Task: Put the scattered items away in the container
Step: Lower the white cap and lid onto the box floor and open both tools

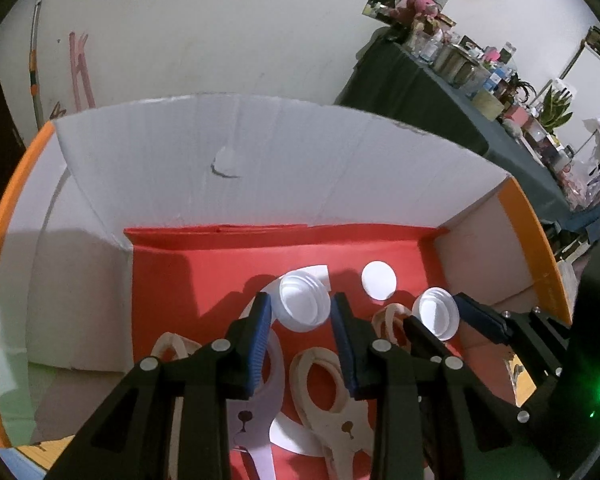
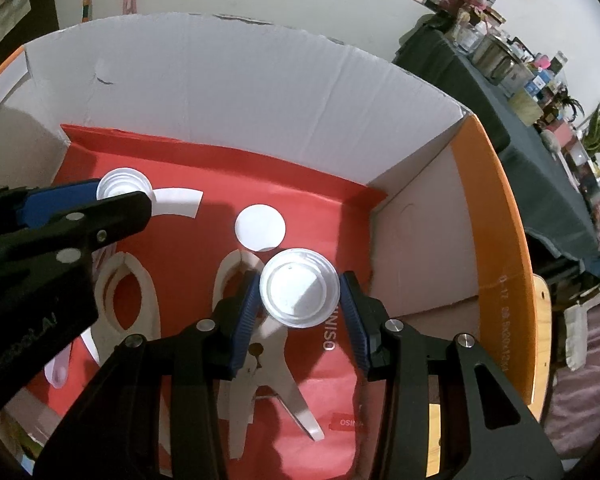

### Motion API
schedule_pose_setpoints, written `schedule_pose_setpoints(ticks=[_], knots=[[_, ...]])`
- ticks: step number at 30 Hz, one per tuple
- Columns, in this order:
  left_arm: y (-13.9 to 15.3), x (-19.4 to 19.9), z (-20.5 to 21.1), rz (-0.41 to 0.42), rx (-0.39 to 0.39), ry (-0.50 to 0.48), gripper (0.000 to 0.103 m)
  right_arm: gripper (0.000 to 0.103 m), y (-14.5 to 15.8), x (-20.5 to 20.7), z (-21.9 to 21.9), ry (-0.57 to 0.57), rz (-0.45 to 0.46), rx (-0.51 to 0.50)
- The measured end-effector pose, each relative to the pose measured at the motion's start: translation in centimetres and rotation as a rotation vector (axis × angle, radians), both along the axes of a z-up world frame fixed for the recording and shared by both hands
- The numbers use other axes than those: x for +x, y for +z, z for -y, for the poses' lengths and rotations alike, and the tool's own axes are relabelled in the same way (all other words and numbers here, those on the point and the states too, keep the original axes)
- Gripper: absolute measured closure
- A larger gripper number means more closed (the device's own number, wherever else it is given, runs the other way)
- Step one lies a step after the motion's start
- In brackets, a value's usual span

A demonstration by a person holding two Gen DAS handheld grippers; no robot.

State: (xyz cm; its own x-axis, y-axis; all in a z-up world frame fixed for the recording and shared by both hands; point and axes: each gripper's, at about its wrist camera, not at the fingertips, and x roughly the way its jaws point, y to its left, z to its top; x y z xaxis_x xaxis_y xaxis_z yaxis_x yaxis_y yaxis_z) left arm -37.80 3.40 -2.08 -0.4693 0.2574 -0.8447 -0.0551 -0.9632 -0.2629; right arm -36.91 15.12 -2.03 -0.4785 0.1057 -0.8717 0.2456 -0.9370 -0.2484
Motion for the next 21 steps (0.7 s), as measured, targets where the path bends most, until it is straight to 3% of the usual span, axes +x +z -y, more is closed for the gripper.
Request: schedule_pose_setpoints(ticks=[21], knots=[[0.08,0.64,0.34,0.009,-0.024,0.004,0.069,0.064,-0.91,-0.32,-0.31,-0.012,0.019,-0.013]])
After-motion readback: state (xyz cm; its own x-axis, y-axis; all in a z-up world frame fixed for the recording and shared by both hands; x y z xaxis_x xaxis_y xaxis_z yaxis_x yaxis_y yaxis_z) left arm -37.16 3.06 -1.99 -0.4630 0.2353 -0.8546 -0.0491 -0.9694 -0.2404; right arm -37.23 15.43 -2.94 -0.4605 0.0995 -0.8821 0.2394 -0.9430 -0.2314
